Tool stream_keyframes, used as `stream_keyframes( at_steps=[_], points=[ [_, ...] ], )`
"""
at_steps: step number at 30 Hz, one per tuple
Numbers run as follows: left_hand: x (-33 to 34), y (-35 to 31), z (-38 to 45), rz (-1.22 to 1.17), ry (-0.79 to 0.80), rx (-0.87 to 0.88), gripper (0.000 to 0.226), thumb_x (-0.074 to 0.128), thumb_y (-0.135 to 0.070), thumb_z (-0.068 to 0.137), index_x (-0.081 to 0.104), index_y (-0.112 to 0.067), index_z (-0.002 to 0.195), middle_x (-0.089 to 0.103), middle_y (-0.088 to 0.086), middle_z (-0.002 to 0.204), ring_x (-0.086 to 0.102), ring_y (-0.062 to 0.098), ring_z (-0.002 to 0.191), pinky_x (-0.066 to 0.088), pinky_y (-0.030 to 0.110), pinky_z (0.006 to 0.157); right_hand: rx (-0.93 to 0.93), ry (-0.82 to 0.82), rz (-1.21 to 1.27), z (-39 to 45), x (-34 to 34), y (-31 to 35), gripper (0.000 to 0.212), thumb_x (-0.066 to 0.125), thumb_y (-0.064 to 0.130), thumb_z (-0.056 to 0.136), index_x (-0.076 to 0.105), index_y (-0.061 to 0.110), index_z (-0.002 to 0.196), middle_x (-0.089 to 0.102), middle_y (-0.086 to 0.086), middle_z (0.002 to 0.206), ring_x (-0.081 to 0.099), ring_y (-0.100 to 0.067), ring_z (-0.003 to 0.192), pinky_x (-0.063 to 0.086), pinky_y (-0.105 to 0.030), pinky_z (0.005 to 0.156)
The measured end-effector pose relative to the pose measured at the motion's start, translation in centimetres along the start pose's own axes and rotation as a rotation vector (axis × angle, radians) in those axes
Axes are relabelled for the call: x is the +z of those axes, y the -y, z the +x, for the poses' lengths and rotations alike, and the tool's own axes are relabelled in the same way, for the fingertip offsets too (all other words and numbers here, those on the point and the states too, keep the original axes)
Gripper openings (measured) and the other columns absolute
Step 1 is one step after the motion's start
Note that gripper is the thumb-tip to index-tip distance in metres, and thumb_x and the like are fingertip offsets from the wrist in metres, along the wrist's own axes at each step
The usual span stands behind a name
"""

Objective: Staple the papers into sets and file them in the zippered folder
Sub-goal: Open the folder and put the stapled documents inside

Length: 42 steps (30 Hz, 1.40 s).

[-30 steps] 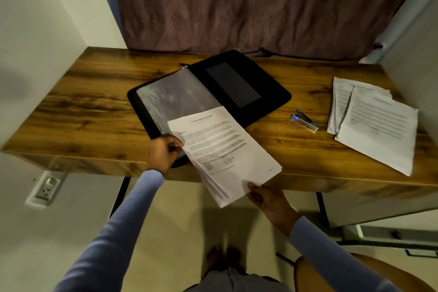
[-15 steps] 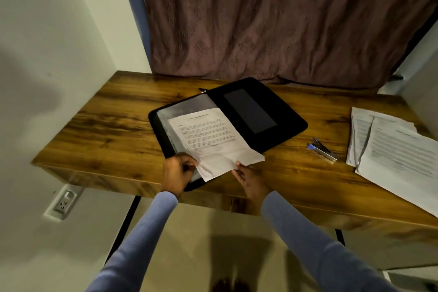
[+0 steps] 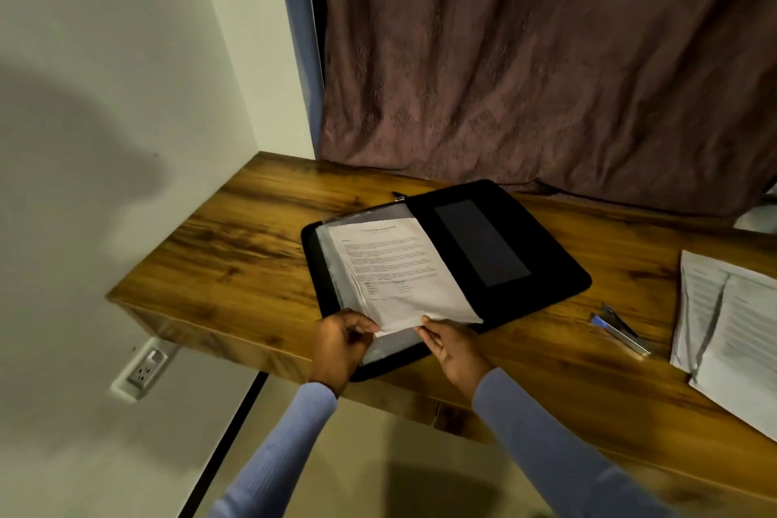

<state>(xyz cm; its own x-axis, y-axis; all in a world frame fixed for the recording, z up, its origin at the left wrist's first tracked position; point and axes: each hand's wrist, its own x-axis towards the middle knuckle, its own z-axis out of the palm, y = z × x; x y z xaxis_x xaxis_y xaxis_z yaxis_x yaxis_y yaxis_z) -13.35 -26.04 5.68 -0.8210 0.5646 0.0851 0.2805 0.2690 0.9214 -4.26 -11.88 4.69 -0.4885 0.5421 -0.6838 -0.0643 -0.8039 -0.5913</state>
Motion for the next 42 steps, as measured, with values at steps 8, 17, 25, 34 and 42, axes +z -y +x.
stream_keyframes(
  at_steps=[8,17,25,34,42],
  points=[
    [-0.3,0.9,0.6,-0.121,-0.029,-0.055,0.036,0.067,0.021,0.068,0.066,-0.014,0.059,0.069,-0.007,0.057,0.066,0.005,0.063,0.052,0.013,0.066,-0.044,0.005,-0.015,1.8,2.6,-0.9,0.020,0.054,-0.007,0.088,0.050,-0.003,0.068,0.057,-0.013,0.074,0.057,-0.021,0.071,0.053,-0.017,0.045],
    [-0.6,1.6,1.1,-0.166,-0.011,-0.120,0.029,0.067,0.020,0.068,0.067,-0.008,0.060,0.069,-0.004,0.056,0.066,0.005,0.059,0.052,0.013,0.063,-0.096,-0.009,-0.231,2.2,2.7,-0.8,0.010,0.070,0.009,0.081,0.065,0.001,0.078,0.069,-0.004,0.060,0.067,-0.009,0.049,0.047,-0.012,0.041],
    [-1.1,1.6,0.9,-0.223,-0.030,-0.126,0.027,0.075,0.013,0.065,0.068,-0.013,0.062,0.072,-0.003,0.064,0.068,0.009,0.066,0.054,0.017,0.070,-0.546,0.028,-1.078,-0.5,0.3,0.7,0.021,0.077,0.022,0.074,0.059,0.013,0.067,0.061,0.002,0.058,0.058,-0.006,0.048,0.046,-0.017,0.048],
    [0.4,-4.8,2.2,-0.339,-0.028,-0.011,0.021,0.075,0.012,0.066,0.070,-0.008,0.064,0.071,-0.003,0.063,0.067,0.009,0.064,0.053,0.015,0.068,-1.285,0.090,-1.475,-1.5,1.9,0.5,0.031,0.052,0.040,0.080,0.066,0.023,0.103,0.065,0.005,0.102,0.064,-0.015,0.088,0.051,-0.024,0.067],
    [4.5,-7.8,4.7,-0.399,0.050,-0.025,0.012,0.075,0.005,0.071,0.073,-0.005,0.075,0.072,0.002,0.070,0.067,0.009,0.068,0.051,0.014,0.066,-1.251,-0.305,-0.904,0.3,-1.0,11.2,0.006,0.068,0.012,0.083,0.071,0.007,0.083,0.071,-0.011,0.076,0.064,-0.020,0.067,0.049,-0.027,0.068]
  ],
)
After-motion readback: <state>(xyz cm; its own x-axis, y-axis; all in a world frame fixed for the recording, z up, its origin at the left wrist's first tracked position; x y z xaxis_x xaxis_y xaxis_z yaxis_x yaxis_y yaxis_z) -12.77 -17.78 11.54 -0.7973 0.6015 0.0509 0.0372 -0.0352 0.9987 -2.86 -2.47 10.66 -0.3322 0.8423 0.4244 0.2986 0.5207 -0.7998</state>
